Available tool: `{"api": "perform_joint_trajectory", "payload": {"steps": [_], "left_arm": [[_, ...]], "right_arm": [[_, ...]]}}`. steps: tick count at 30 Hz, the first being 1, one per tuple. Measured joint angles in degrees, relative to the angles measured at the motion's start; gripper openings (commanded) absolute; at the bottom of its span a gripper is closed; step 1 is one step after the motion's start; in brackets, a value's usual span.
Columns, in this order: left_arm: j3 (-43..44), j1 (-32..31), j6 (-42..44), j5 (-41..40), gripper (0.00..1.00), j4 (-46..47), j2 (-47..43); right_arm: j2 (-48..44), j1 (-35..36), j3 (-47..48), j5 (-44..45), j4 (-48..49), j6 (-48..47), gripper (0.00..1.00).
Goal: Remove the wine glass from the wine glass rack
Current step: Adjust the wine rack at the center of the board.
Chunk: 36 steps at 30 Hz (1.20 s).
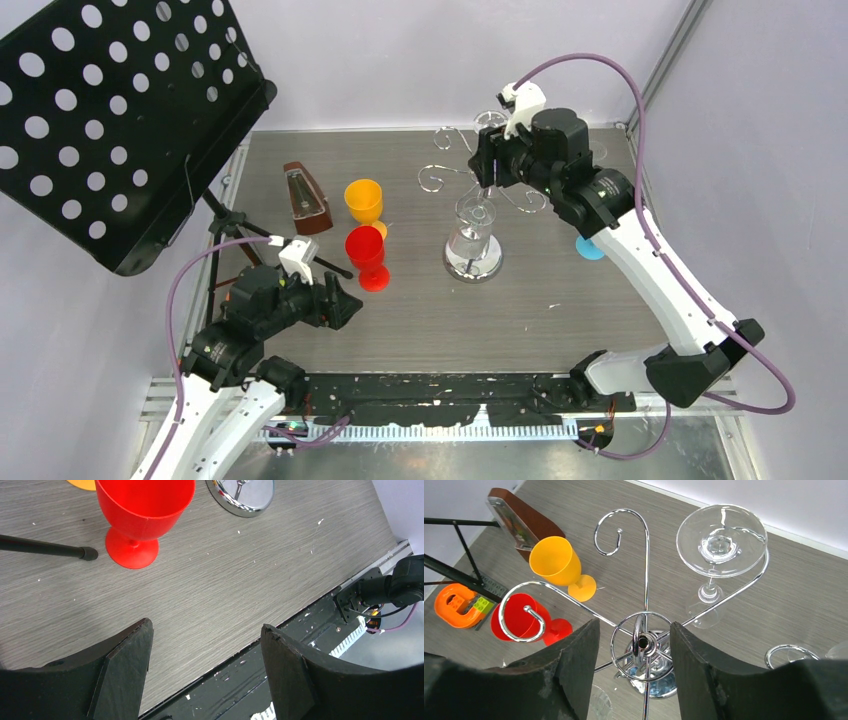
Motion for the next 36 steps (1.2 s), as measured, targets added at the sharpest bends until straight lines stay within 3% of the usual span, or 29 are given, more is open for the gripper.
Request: {"api": "perform_joint_trajectory", "payload": {"steps": [5,13,18,36], "left_arm": [[0.0,0.0,0.0,0.0,0.77,0.0,0.0],[0.0,0.0,0.0,0.0,0.77,0.0,0.0],[0.0,0.0,0.0,0.0,0.77,0.0,0.0],[0.0,0.0,0.0,0.0,0.78,0.0,-1.1]], "right_arm": [[0.2,0.9,-1.1,3.1,0.9,-0.5,0.40],[0.2,1.8,-2.6,6.6,3.3,-0.7,0.26],[0.2,3.0,-4.0,8.8,5.2,-1.1,0.06],[0.1,10.7,-7.4,31.5,10.9,3.9,0.06]]}}
